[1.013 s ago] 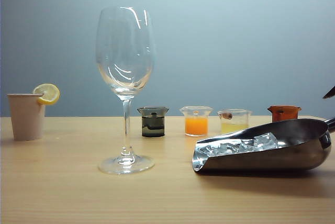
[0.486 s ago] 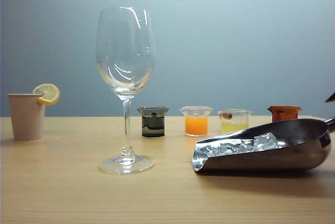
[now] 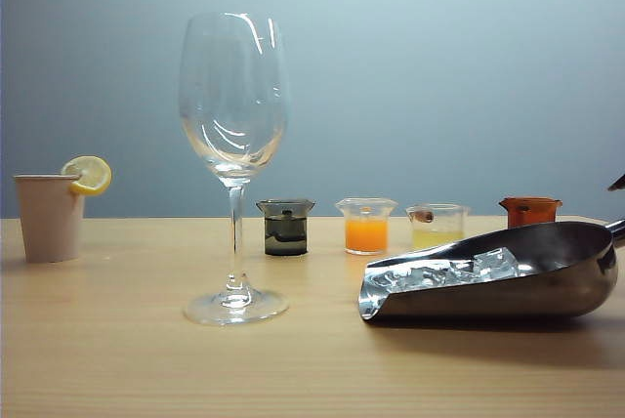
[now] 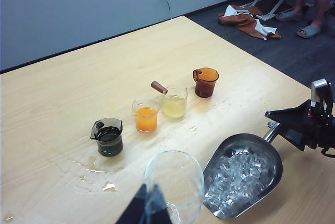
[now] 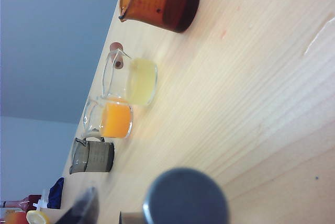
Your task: Pick up the ice scoop on the desk filled with ice cubes, pour the ice into the goblet, and finally put the scoop back on the table.
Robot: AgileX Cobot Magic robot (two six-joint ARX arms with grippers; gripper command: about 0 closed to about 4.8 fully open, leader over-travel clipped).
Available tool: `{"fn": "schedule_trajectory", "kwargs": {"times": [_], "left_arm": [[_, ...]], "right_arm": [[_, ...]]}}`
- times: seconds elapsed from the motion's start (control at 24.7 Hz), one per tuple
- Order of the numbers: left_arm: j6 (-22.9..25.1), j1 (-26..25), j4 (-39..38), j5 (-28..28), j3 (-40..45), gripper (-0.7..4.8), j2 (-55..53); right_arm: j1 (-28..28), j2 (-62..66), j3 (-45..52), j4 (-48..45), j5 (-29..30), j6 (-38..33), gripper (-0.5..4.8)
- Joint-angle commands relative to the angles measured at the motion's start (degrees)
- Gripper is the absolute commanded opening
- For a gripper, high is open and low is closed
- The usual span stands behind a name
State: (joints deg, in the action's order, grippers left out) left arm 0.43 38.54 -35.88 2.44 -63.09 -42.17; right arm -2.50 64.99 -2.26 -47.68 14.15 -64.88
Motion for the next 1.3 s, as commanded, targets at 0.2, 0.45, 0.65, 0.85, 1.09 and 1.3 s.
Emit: {"fn": "schedule_trajectory", "kwargs": {"times": [0.2, 0.45, 0.65, 0.85, 1.09, 1.3], "left_arm": [[0.26, 0.0, 0.31, 0.15, -0.35, -0.05, 0.04], [0.26, 0.0, 0.31, 0.13, -0.35, -0.05, 0.04], [0.68, 0.0, 0.31, 0.13, -0.35, -0.05, 0.02], [0.68, 0.0, 0.28, 0.13, -0.35, -0.05, 0.02], [0.68, 0.0, 0.26, 0.13, -0.35, -0.05, 0.02], [0.68, 0.0, 0.22, 0.13, -0.35, -0.05, 0.02]], "right_arm": [[-0.02, 0.02, -0.13, -0.52, -0.13, 0.2, 1.8], [-0.02, 0.02, -0.13, -0.5, -0.31, 0.44, 1.53], [-0.02, 0.04, -0.13, 0.37, -0.55, 0.42, 1.07], [-0.02, 0.04, -0.13, 1.64, -0.55, 0.42, 0.75], [0.0, 0.04, -0.13, 1.6, -0.74, 0.39, 0.4], [0.0, 0.04, -0.13, 1.6, -0.74, 0.39, -0.01]]}}
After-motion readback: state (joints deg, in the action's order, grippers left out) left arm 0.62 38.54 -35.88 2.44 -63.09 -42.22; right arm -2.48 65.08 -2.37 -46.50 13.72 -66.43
